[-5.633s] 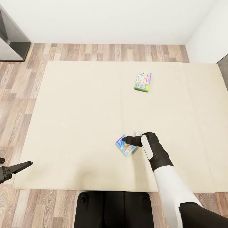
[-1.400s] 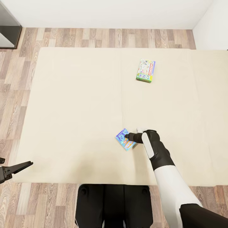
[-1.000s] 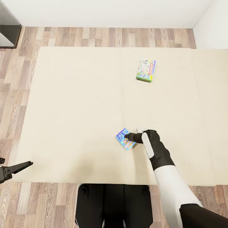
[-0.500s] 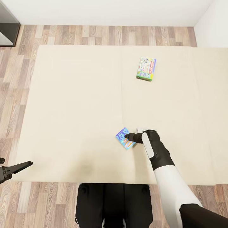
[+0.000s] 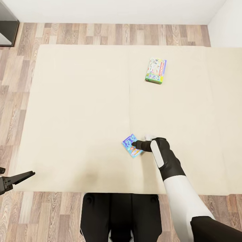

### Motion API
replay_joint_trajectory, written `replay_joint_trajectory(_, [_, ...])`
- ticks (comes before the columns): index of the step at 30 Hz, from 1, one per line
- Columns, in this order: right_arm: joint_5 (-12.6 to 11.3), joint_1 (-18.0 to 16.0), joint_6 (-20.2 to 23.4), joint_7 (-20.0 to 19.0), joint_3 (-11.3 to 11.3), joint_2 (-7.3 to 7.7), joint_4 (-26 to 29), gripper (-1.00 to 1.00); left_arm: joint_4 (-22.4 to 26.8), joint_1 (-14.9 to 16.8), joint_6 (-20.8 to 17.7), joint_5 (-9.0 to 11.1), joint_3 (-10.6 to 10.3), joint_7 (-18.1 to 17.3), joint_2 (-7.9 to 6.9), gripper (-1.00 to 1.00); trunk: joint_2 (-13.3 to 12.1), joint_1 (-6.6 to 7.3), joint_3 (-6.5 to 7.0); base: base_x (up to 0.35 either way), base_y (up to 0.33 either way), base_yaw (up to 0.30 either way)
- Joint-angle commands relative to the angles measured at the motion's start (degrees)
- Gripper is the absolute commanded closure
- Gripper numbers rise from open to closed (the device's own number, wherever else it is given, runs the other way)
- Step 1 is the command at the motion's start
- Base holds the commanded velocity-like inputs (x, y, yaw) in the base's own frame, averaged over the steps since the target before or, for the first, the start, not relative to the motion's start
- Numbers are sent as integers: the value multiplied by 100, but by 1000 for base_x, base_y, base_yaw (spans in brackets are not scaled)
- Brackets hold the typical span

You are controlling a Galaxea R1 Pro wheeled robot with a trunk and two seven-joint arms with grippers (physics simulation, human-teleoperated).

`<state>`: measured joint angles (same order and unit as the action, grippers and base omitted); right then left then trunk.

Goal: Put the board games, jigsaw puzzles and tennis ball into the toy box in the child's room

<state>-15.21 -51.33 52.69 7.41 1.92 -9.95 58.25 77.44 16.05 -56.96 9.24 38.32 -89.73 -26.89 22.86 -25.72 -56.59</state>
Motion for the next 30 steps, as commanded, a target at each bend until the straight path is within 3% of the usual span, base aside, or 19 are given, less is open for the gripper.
replay_joint_trajectory(1, [80, 0, -1, 47, 19, -5, -33, -100, 0, 4, -61, -9, -1, -27, -1, -100, 6, -7, -7, 0, 0, 0])
replay_joint_trajectory(30, [80, 0, -4, 44, 19, -5, -33, -100, 0, 4, -61, -9, 0, -27, 0, -100, 6, -7, -10, 0, 30, 0])
